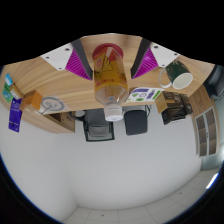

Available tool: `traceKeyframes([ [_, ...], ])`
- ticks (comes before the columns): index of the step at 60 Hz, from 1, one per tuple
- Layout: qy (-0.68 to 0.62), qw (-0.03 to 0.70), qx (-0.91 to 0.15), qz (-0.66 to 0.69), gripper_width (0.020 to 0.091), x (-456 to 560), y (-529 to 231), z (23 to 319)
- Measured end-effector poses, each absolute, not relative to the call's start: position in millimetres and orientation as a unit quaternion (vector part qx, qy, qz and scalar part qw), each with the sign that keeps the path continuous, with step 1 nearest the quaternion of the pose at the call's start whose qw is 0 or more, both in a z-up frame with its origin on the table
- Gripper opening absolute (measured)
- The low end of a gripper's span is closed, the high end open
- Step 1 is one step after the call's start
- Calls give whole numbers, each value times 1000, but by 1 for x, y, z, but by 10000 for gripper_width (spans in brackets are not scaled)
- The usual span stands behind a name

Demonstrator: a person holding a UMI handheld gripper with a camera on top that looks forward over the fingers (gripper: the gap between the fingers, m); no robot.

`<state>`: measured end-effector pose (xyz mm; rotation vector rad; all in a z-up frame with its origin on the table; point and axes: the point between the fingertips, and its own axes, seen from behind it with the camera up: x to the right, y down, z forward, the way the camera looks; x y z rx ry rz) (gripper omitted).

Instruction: Pour water

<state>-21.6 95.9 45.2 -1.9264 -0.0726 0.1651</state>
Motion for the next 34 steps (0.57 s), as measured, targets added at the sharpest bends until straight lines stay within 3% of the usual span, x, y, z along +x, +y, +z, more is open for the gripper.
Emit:
traceKeyframes([
  [8,-39,559,-827,40,841,-16,40,75],
  [24,-22,555,-831,14,842,-51,-102,178],
  [34,-9,565,-825,35,844,-95,-171,224],
])
